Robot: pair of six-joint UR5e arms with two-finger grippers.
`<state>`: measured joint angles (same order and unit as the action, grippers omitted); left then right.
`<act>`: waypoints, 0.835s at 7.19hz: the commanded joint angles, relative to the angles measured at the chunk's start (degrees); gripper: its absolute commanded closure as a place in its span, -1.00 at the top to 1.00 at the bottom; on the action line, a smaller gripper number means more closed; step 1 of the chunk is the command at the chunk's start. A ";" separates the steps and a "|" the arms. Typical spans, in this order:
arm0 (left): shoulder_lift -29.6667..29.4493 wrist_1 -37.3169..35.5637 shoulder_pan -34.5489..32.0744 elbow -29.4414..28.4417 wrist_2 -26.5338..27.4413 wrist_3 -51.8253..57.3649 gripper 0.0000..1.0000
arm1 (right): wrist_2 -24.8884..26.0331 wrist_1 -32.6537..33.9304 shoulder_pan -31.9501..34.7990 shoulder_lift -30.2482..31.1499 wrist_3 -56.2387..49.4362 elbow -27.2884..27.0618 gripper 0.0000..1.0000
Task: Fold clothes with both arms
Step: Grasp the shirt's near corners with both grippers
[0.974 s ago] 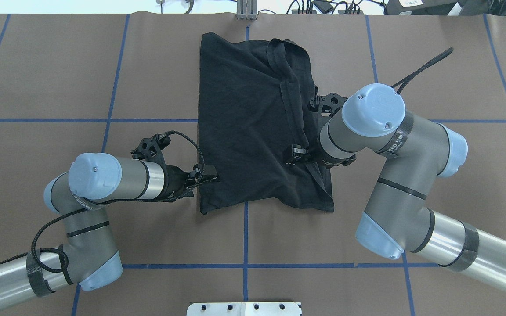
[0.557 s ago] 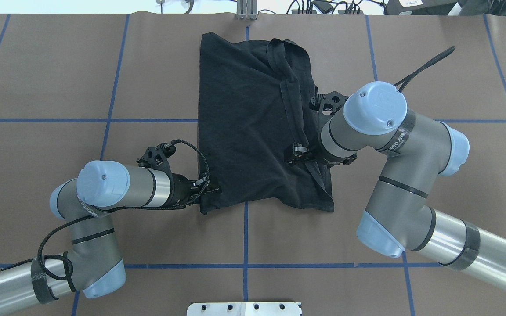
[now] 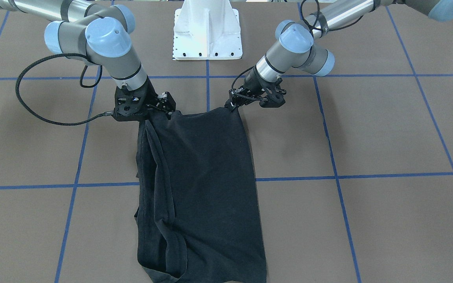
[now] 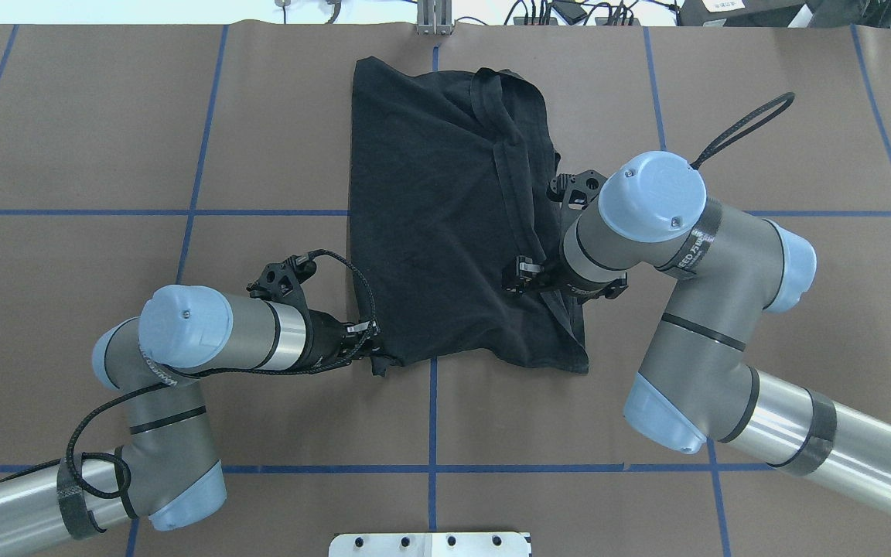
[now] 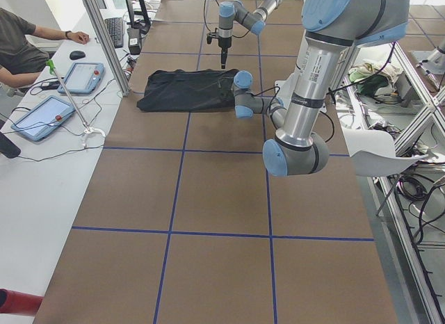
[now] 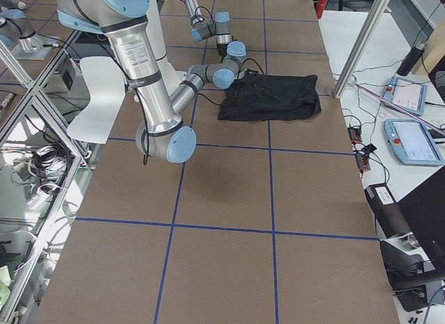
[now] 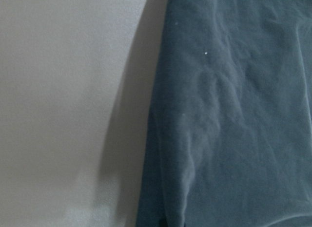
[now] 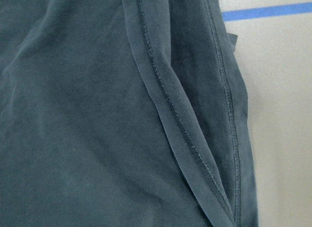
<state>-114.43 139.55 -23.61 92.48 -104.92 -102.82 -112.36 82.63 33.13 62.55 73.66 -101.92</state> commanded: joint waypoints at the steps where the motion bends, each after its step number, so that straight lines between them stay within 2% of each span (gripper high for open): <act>1: -0.01 0.02 -0.03 0.07 -0.20 -0.01 -1.00 | 0.39 -0.10 -0.96 -3.64 9.44 4.60 1.00; 4: 0.17 0.02 -0.03 0.51 -0.11 0.08 -1.00 | 0.47 -0.10 -2.89 -8.67 17.73 11.46 1.00; 6: 0.17 0.11 -0.03 0.60 -0.11 0.08 -1.00 | -0.31 0.43 -2.90 -7.98 17.39 10.08 1.00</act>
<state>-114.28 139.59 -23.64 92.96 -105.03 -102.75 -112.10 82.71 30.29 54.30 90.79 -91.17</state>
